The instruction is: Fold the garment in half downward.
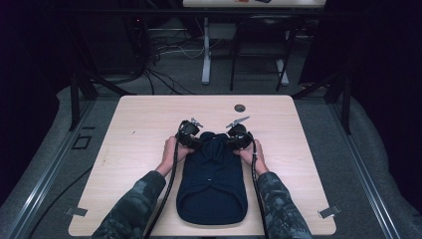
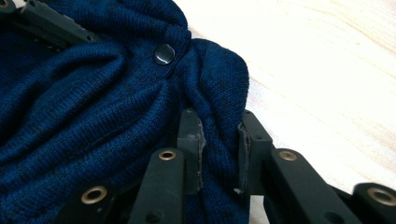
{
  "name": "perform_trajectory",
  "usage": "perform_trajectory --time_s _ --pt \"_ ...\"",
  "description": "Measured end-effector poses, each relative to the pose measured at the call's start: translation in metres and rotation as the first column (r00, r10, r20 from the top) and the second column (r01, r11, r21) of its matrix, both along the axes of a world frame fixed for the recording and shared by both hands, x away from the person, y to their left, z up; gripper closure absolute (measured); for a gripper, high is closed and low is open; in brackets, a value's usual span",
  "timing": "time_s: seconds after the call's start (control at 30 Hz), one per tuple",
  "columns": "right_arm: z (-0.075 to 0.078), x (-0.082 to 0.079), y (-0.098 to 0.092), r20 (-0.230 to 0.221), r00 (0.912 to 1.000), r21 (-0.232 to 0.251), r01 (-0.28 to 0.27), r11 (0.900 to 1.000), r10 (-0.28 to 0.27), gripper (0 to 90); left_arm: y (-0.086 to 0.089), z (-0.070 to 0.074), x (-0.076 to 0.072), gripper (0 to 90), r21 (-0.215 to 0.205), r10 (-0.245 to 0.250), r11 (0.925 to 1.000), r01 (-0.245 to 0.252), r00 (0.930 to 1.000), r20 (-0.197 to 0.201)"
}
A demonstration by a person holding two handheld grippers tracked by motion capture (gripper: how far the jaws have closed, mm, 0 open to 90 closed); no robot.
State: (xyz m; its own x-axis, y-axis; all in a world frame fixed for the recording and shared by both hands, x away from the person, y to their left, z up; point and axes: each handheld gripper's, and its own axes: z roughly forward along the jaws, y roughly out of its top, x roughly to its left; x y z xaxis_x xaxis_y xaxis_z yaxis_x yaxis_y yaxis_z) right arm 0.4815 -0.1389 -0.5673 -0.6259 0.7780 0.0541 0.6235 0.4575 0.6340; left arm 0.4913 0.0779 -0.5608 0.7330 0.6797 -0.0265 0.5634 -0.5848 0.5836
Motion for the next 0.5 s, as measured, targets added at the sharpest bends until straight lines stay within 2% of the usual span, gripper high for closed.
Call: perform_trajectory --time_s 0.07,0.2,0.27,0.33,0.37,0.5 --pt "0.0 0.0 -0.002 0.003 1.0 0.0 -0.008 1.0 0.008 74.5 -0.001 0.0 -0.001 74.4 0.007 -0.003 1.0 0.003 1.0 0.006" --pt "0.004 -0.004 0.003 0.038 0.9986 -0.08 -0.035 0.996 0.038 74.5 -0.003 0.003 -0.003 74.9 0.03 -0.02 0.9994 0.019 0.9995 0.025" --pt "0.005 -0.006 0.004 0.054 0.9975 -0.105 -0.039 0.994 0.045 74.5 -0.004 0.004 -0.004 75.2 0.035 -0.021 0.9992 0.02 0.999 0.04" --pt "0.006 -0.008 0.005 0.079 0.9959 -0.113 -0.037 0.993 0.046 74.4 -0.005 0.005 -0.005 75.4 0.042 -0.026 0.9988 0.024 0.9985 0.048" --pt "0.008 -0.009 0.005 0.083 0.9948 -0.126 -0.047 0.991 0.058 74.4 -0.006 0.006 -0.006 75.4 0.047 -0.025 0.9986 0.022 0.9977 0.063" --pt "0.013 -0.015 0.002 0.126 0.9896 -0.13 -0.052 0.99 0.069 74.3 -0.007 0.012 -0.01 75.4 0.054 -0.044 0.9978 0.039 0.9934 0.106"
